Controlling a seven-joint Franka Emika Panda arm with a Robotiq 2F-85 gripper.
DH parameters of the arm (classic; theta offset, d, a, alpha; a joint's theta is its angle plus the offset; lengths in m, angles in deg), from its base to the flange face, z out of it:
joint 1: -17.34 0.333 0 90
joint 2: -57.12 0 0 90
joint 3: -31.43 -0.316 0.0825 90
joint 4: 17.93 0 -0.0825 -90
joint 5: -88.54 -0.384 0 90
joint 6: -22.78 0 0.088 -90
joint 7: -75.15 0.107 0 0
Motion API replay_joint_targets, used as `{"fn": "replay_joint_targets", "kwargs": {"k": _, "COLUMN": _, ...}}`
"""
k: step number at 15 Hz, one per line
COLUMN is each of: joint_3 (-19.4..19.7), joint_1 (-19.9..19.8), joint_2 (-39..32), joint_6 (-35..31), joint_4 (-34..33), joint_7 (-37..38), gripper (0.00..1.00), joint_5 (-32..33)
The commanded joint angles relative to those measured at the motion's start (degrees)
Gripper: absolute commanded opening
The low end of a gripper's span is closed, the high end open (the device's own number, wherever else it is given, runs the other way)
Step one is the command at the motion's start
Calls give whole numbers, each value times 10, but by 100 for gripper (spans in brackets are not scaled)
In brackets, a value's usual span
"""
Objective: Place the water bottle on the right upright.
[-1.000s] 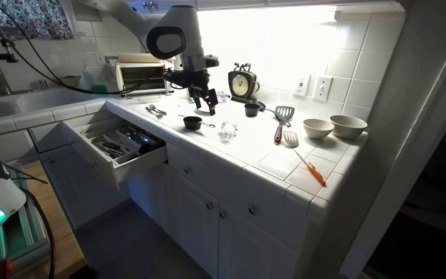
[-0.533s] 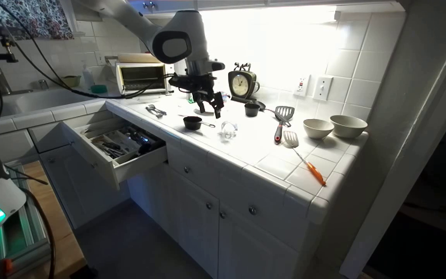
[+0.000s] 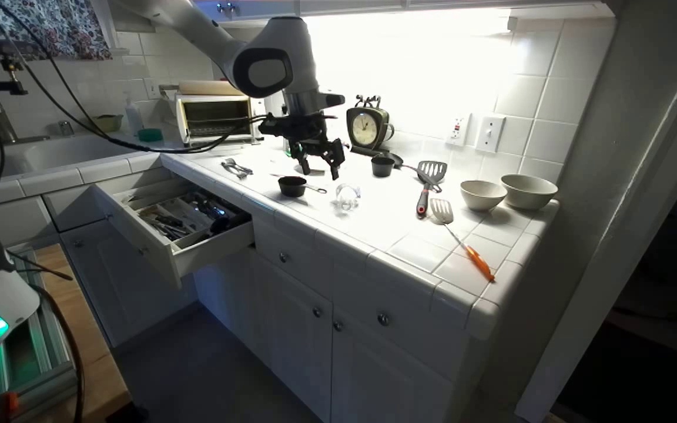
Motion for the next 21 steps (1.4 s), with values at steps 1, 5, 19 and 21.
{"fn": "replay_joint_targets", "kwargs": {"k": 1, "joint_3": -12, "joint_1": -21, "joint_2": -28, "joint_6": -9, "joint_4": -26, "joint_7": -67, "gripper": 100, "joint_5": 20}}
{"fn": "replay_joint_targets", "kwargs": {"k": 5, "joint_3": -24, "joint_1": -37, "joint_2": -52, "joint_6": -40, "joint_4": -39, "joint_7": -148, "gripper": 100, "joint_5": 10}}
{"fn": "replay_joint_targets", "kwargs": {"k": 19, "joint_3": -46, "joint_1": -63, "joint_2": -114, "joint_6": -168, "joint_4": -42, "joint_7": -202, "gripper": 100, "joint_5": 14}}
{"fn": "replay_joint_targets", "kwargs": {"k": 21, "joint_3": -47, "joint_1": -64, "joint_2": -120, "joint_6": -179, "joint_4": -43, "joint_7": -199, "gripper": 89, "joint_5": 16}}
